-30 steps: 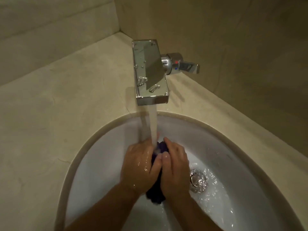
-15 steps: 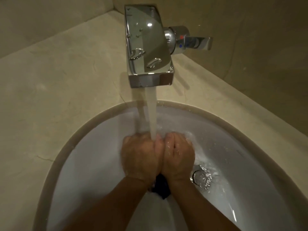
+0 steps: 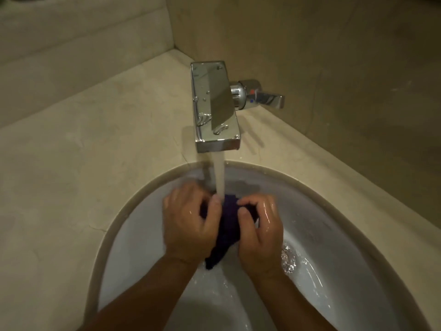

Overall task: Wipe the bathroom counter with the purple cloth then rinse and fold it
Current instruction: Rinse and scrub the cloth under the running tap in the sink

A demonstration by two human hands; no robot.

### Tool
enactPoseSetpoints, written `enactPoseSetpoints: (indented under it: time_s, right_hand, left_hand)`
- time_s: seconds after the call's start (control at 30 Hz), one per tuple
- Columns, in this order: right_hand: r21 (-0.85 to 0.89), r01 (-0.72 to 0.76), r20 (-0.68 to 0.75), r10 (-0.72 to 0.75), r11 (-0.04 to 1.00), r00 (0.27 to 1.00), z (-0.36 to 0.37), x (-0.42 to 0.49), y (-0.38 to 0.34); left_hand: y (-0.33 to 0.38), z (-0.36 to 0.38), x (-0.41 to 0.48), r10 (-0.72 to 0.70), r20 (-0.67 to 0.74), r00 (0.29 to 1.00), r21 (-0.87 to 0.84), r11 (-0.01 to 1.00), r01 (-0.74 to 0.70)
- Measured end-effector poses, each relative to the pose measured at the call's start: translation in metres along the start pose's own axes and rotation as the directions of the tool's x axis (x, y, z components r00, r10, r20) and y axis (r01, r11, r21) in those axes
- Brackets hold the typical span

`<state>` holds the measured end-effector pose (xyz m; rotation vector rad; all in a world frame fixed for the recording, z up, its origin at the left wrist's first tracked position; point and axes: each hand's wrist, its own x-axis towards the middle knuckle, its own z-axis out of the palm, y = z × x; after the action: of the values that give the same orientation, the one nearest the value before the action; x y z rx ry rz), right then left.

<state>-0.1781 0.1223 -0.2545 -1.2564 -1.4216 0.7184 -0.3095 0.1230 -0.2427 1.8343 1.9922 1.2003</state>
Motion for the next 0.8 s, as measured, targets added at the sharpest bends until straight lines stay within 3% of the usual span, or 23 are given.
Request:
enactPoseSetpoints:
  time_s: [0.1, 0.23, 0.37, 0.47, 0.67, 0.8]
  right_hand:
    - [-0.146, -0.162, -0.06, 0.154, 0.976, 0.986, 0.01, -0.016, 0.026]
    - [-0.356, -0.067, -0.016, 0.065, 0.932, 0.998, 0.021, -0.026, 0.042]
    - [-0.357, 0.023, 0.132, 0.026, 0.934, 0.991, 0.02, -0.024, 0.045]
    - [-0.356, 0.041, 0.108, -0.002, 0.934, 0.994, 0.02, -0.02, 0.047]
    - [-0.435, 0.027, 0.06, -0.001, 0.9, 0.998, 0.023, -0.003, 0.048]
    - [-0.402, 0.091, 0.07, -0.069, 0.911, 0.995, 0.021, 0.005, 0.045]
  left_hand:
    - [-0.007, 0.019, -0.019, -0.041, 0.058, 0.997, 0.069, 0.997, 0.037]
    - [-0.014, 0.032, -0.03, 0.02, 0.075, 0.997, 0.088, 0.996, -0.027]
    - [-0.019, 0.033, -0.032, 0.126, 0.125, 0.984, 0.102, 0.985, -0.139]
    - [-0.015, 0.035, -0.03, 0.119, 0.065, 0.991, 0.127, 0.984, -0.126]
    - [-0.011, 0.047, -0.02, 0.074, 0.08, 0.994, 0.397, 0.912, -0.1]
    - [-0.007, 0.047, -0.016, 0.029, 0.089, 0.996, 0.412, 0.909, -0.063]
